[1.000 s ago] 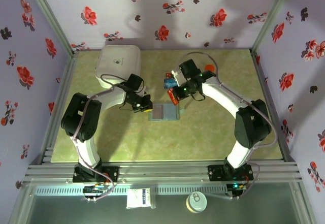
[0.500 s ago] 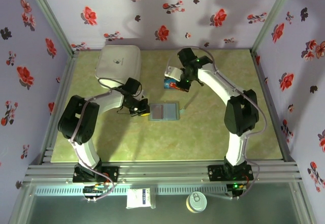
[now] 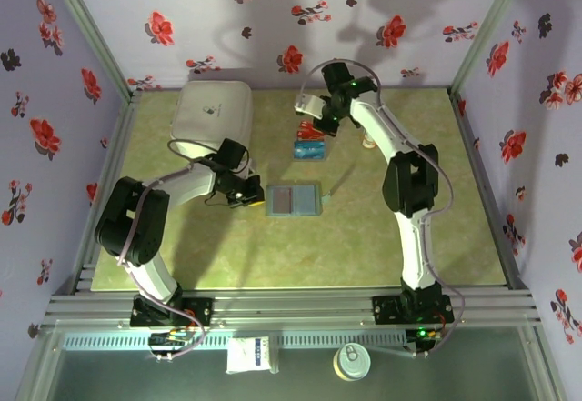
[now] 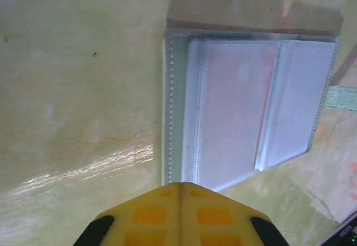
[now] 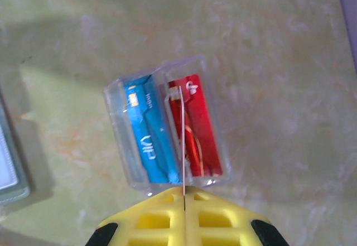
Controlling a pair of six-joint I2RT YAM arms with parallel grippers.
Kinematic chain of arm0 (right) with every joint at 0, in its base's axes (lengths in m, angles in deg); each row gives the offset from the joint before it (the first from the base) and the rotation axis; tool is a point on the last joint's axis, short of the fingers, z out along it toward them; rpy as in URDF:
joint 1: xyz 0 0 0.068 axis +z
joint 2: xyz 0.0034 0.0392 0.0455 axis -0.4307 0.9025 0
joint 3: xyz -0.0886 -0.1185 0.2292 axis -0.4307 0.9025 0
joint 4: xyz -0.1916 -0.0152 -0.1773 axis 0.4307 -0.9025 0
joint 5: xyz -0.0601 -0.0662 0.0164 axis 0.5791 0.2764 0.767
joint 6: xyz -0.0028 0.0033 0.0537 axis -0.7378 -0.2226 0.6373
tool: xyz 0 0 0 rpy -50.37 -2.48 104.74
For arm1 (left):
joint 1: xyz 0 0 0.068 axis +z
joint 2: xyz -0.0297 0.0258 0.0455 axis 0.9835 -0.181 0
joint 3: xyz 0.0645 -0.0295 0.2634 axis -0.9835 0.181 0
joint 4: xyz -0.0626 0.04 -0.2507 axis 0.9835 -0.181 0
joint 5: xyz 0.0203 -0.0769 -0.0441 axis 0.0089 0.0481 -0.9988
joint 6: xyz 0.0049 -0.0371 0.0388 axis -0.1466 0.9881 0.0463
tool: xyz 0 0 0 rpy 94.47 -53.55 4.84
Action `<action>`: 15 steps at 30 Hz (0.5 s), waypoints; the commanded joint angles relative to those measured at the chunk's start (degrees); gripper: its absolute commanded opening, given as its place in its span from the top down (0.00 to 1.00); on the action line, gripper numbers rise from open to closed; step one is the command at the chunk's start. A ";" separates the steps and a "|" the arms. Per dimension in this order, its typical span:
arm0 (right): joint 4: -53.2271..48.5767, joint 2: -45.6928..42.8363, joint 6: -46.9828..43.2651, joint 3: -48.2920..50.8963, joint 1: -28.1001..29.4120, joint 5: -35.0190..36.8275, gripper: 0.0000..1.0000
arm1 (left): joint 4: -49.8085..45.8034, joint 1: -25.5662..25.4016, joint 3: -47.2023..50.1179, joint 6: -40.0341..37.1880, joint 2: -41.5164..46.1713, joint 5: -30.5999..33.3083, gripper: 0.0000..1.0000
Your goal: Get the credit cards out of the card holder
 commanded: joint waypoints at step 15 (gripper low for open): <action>-0.69 7.39 -3.42 -5.62 -0.66 1.79 0.89 | -2.39 0.85 -0.01 0.35 0.37 1.02 0.95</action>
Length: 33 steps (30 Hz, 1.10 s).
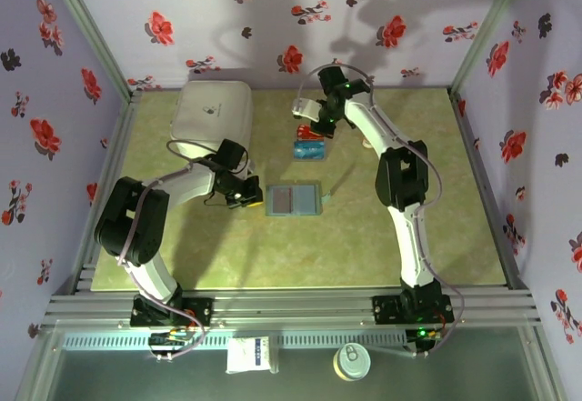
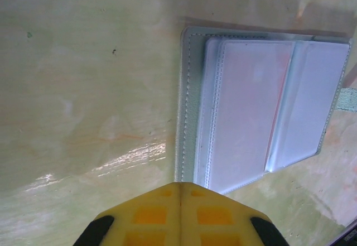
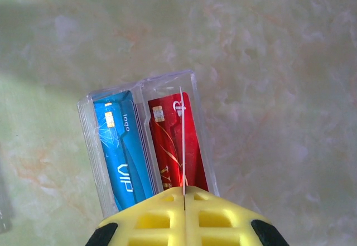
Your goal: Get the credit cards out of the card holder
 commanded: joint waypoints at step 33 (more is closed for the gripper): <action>24.47 -23.07 51.78 33.75 3.83 9.67 0.78 | 5.37 -0.33 -2.29 1.95 -3.72 -3.37 0.96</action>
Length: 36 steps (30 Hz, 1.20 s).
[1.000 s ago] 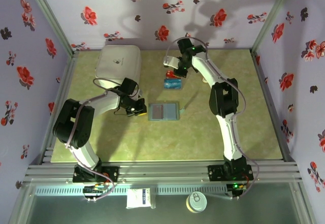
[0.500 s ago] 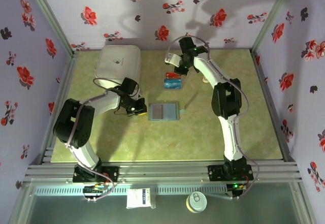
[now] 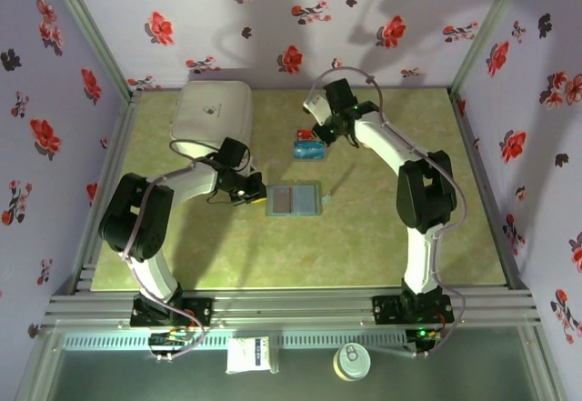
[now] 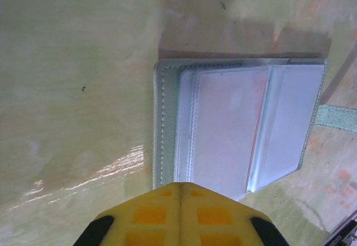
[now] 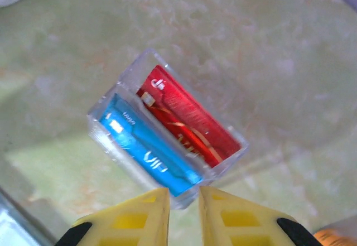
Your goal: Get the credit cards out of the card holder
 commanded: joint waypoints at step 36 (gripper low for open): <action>16.25 -10.14 63.34 29.58 12.57 -16.04 0.73 | 1.73 -0.98 -0.27 -0.88 -3.94 -1.10 1.00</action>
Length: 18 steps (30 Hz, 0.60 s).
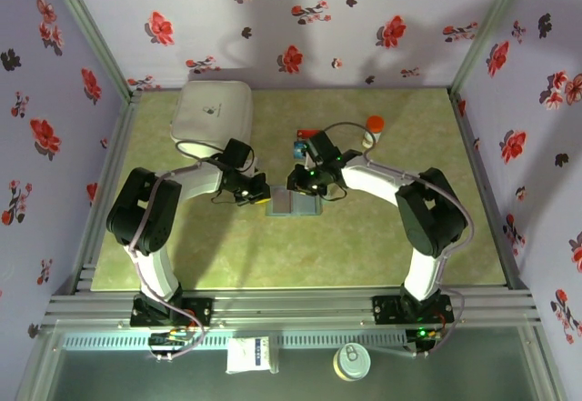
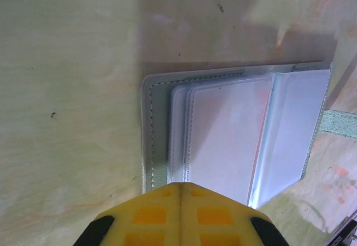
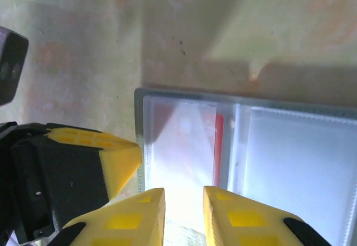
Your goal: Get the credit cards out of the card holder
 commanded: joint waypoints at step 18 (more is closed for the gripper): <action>3.52 5.08 4.03 0.32 2.40 -2.96 0.71 | -1.65 0.76 0.27 -2.66 -2.53 -0.59 1.00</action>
